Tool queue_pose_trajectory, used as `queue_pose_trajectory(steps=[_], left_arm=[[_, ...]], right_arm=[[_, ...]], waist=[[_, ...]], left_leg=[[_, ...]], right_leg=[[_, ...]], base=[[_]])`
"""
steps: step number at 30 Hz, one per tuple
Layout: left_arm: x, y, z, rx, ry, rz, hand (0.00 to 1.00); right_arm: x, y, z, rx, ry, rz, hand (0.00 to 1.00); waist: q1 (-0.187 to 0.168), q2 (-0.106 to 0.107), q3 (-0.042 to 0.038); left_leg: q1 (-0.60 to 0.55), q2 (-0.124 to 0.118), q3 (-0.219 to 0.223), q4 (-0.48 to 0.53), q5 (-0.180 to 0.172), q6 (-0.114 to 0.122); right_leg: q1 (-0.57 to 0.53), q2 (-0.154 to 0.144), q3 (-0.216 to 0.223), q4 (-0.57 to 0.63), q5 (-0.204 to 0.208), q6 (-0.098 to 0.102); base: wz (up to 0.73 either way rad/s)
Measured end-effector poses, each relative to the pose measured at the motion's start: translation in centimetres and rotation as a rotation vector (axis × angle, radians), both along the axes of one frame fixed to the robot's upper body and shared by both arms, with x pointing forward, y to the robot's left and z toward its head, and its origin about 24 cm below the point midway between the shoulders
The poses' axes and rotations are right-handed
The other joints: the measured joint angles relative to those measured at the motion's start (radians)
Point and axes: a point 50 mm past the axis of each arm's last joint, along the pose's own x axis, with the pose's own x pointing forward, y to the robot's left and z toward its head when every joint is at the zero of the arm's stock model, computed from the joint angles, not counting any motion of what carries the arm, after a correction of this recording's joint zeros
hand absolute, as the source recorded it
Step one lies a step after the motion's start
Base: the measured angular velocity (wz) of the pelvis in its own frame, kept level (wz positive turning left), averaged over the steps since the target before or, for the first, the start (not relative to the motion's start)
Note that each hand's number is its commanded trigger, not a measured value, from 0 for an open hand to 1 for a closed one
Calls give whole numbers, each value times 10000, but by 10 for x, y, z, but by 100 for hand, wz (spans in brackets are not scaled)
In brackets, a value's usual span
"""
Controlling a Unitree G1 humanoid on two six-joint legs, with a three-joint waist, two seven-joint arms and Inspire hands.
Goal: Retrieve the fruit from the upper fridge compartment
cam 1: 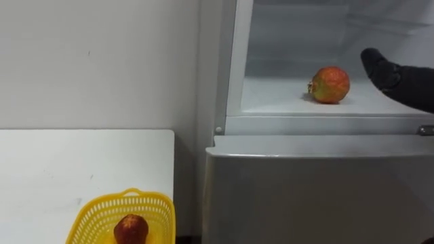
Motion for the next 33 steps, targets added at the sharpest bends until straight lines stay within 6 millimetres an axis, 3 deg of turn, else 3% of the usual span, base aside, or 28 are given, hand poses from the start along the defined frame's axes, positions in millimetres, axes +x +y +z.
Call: queue_pose_trajectory(steps=[8,15,22,33], left_arm=[[6,7,3,-221,-37,-206,0],[12,15,7,-56,-287,-339,0],[11,18,8,68,-148,-309,0],[5,20,8,138,-18,-268,0]], right_arm=[[9,-8,-1,-562,771,21,0],[37,-21,5,131,1854,447,0],[57,-27,-14,651,3484,792,0],[75,-42,-22,2057,4145,1007,0]], waist=[[33,-90,25],[81,-246,64],[153,-491,48],[155,-412,66]], left_leg=[[-229,0,-18,42,1,-1],[-251,-6,-31,91,3,-1],[-227,-10,-43,155,2,0],[-220,-1,-57,135,1,-2]], right_leg=[[-213,3,-7,13,0,-1],[-236,0,-10,21,0,-1],[-209,-10,-60,3,1,0],[-133,3,-53,15,9,-14]], base=[[0],[0],[0],[0]])
